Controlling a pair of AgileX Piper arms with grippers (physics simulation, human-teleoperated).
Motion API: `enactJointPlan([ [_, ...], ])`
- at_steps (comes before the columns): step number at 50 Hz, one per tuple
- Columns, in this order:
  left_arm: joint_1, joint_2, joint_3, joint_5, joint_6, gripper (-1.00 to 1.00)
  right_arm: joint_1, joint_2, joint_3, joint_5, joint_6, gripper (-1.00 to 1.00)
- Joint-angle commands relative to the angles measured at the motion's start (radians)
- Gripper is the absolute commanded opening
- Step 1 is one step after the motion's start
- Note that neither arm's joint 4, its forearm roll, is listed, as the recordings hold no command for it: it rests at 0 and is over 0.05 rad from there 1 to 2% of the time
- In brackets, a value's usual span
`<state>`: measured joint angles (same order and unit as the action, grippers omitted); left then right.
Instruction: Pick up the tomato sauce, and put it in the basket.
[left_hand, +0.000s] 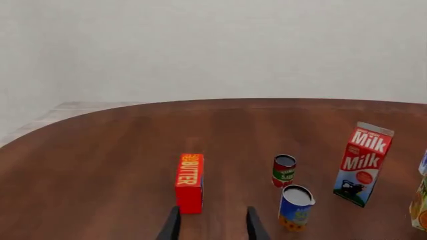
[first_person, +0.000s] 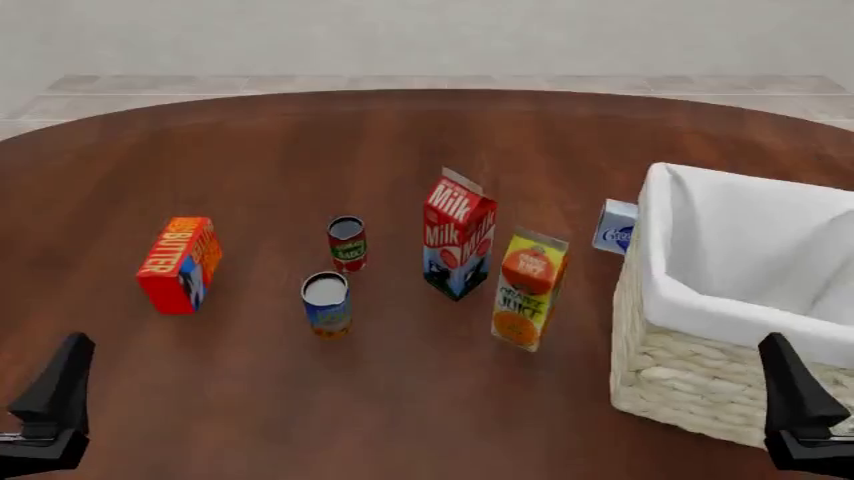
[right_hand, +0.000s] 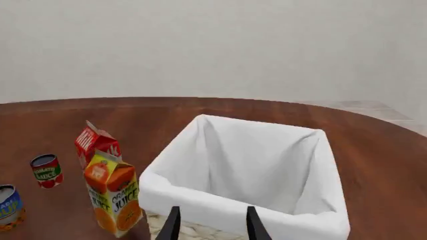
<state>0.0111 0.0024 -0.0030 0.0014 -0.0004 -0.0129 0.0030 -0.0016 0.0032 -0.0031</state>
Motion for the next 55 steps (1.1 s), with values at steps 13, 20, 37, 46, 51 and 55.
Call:
enactJointPlan([
  [13, -0.011, 0.005, -0.001, -0.003, 0.0, 1.0, 0.013, 0.002, -0.015, 0.009, 0.002, 1.0],
  [20, -0.011, 0.001, -0.01, 0.01, -0.001, 1.0, 0.013, 0.002, -0.013, 0.008, 0.002, 1.0],
  [37, -0.017, 0.021, -0.009, -0.009, -0.003, 1.0, 0.014, 0.001, -0.012, 0.008, 0.003, 1.0],
  [46, -0.059, 0.12, -0.112, 0.057, -0.055, 1.0, 0.014, 0.0, -0.013, 0.009, 0.003, 1.0],
  [51, -0.049, 0.228, -0.174, 0.102, -0.088, 1.0, 0.014, 0.0, -0.013, 0.009, 0.003, 1.0],
  [55, -0.066, 0.213, -0.247, 0.183, -0.091, 1.0, 0.014, 0.0, -0.013, 0.009, 0.003, 1.0],
])
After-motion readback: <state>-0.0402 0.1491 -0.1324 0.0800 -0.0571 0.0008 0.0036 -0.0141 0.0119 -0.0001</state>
